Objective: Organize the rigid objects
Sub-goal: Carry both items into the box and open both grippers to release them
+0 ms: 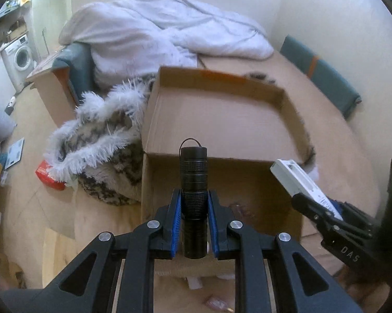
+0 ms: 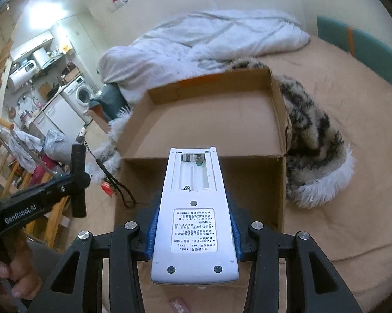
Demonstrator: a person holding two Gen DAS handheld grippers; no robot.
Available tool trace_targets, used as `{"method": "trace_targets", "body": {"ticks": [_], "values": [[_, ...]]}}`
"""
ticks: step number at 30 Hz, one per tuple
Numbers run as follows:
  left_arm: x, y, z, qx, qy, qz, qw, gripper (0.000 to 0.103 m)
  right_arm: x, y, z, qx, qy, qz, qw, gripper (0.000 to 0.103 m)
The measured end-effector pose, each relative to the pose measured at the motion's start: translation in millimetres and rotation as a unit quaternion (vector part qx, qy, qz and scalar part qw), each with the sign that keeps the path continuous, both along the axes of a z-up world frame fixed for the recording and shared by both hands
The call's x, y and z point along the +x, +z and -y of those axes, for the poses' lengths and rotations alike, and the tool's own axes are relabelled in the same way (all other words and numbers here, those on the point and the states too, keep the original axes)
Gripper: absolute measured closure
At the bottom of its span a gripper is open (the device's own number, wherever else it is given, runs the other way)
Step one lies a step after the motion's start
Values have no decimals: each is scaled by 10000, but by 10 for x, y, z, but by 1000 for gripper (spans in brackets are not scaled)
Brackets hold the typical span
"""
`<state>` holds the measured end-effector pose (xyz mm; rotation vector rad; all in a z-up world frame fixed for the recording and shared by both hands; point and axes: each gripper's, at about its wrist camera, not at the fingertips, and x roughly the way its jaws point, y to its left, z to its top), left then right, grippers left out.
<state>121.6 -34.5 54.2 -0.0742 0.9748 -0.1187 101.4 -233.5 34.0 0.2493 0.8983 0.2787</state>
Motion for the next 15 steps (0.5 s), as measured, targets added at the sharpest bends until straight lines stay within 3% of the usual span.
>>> {"method": "trace_targets", "body": {"ticks": [7,11,15], "values": [[239,-546,130,501,-54,-155,9986,86,314,-455,30,-236,-145,-319,9991,58],[306,-829,74,465,-53,-491,9977,86,363,-693,24,-318,-178,-469,9982,58],[323,-966,68,536,-21,-542,9971,86,401,-840,-31,-404,-115,-595,9973,58]]}}
